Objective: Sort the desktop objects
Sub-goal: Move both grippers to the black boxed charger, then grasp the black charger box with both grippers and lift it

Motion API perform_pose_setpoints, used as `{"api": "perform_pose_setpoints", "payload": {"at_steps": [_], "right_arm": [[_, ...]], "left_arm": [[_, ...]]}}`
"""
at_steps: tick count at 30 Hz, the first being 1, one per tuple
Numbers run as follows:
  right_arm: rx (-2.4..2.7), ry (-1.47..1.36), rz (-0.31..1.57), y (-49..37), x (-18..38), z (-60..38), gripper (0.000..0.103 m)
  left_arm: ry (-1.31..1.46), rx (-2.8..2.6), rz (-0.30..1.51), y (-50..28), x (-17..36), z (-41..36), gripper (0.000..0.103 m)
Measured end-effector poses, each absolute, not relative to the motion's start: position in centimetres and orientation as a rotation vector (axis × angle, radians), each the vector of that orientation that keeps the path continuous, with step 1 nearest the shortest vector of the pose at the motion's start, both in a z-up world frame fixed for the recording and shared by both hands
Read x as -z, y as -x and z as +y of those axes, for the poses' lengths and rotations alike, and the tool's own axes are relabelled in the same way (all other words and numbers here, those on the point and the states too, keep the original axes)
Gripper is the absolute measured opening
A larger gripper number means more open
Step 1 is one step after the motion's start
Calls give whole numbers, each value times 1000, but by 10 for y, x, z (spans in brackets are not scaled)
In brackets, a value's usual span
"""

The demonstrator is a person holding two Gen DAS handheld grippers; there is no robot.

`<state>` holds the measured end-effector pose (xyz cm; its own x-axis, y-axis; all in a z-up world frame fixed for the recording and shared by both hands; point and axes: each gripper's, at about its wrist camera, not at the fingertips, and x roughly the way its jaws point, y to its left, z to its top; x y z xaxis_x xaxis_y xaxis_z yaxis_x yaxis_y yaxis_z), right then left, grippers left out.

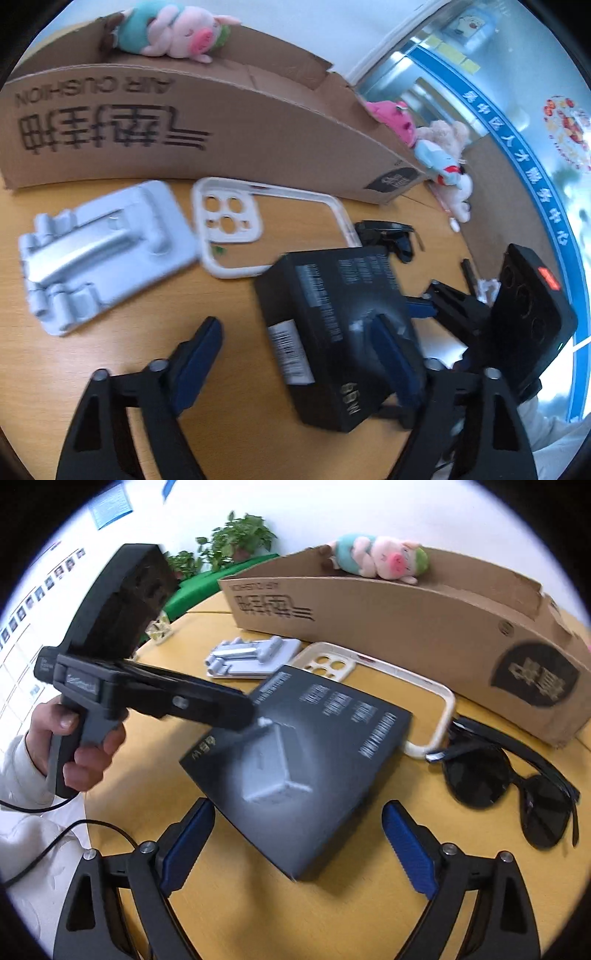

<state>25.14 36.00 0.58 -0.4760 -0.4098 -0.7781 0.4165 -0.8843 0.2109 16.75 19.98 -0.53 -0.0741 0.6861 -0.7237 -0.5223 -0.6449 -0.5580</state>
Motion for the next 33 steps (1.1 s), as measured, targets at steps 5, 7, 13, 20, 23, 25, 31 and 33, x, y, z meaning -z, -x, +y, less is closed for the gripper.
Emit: {"api": "perform_pose_setpoints", "payload": {"at_steps": [5,7,13,20,23,25,31,33], "right_arm": [[2384,-1252,147,-251,-1,342,92],[2396,-1235,158,-255,-3,340,90],[2470,-1097,191,-263,-45,337,89],[2665,-785,297,-237,-146,347,89],[2746,-651,372,-225,-198,354,89],[2783,-577,381,-217,-233,362,89],[2835,-431,426,-192,-322,382,89],[2841,-415,438,-183,-338,387,89]], "left_arm": [[1350,-1871,-225,-175,3,201,67],[1338,-1906,-225,-179,-4,200,66],[1141,-2033,-173,-175,-70,199,66],[802,-2129,-123,-135,-194,216,66],[635,-2173,-39,-124,-253,229,66],[545,-2192,-13,-116,-290,235,66],[422,-2202,6,-82,-366,253,66],[422,-2201,0,-69,-377,259,66]]}}
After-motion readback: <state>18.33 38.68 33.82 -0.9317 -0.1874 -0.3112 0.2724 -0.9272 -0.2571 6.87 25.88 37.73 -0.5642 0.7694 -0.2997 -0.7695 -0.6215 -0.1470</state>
